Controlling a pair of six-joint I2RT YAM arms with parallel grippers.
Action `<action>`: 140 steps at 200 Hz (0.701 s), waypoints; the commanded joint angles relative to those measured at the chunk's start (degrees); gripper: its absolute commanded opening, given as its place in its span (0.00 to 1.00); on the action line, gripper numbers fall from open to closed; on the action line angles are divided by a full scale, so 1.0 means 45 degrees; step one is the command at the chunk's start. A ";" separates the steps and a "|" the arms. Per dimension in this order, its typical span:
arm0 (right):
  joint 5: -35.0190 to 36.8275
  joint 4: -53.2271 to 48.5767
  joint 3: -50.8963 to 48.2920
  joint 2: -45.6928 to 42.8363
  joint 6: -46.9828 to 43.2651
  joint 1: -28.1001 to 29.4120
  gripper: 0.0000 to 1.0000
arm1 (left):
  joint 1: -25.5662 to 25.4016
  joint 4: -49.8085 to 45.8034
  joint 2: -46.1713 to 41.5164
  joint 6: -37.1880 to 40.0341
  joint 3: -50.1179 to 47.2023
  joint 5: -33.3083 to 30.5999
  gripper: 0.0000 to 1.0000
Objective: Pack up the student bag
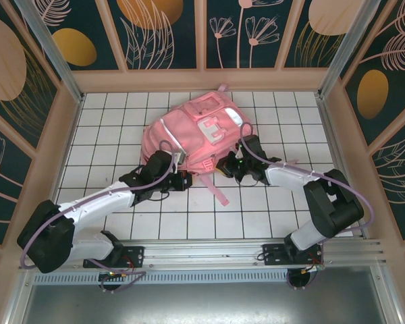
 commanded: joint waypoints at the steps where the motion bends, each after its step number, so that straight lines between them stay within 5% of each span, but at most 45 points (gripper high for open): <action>1: 0.2576 -0.1222 -0.0861 -0.0533 -0.0344 -0.1691 0.00 | 0.1008 -0.0515 -0.0996 -0.1117 -0.1010 0.0364 0.00; 47: 0.2168 -0.0911 -0.0969 -0.0685 -0.0165 -0.1805 0.00 | 0.1234 0.2397 -0.0581 -0.2894 -0.2373 0.2043 0.00; 77: 0.1558 -0.0939 -0.0780 -0.0745 -0.0683 -0.1738 0.00 | 0.0820 0.0267 -0.0440 -0.0960 -0.0875 0.1098 0.00; 97: 0.0710 -0.1164 -0.0286 -0.0836 -0.1321 -0.1564 0.00 | 0.0035 -0.1941 -0.0148 0.0417 0.0825 -0.0338 0.30; 120: 0.0114 -0.1399 0.0046 -0.1531 -0.1379 -0.1380 0.00 | -0.0374 -0.2729 0.0315 0.0834 0.1897 -0.0707 0.46; 140: -0.0312 -0.1590 0.0282 -0.2223 -0.1068 -0.1374 0.00 | -0.0657 -0.3338 0.0940 0.1003 0.2651 -0.0983 0.50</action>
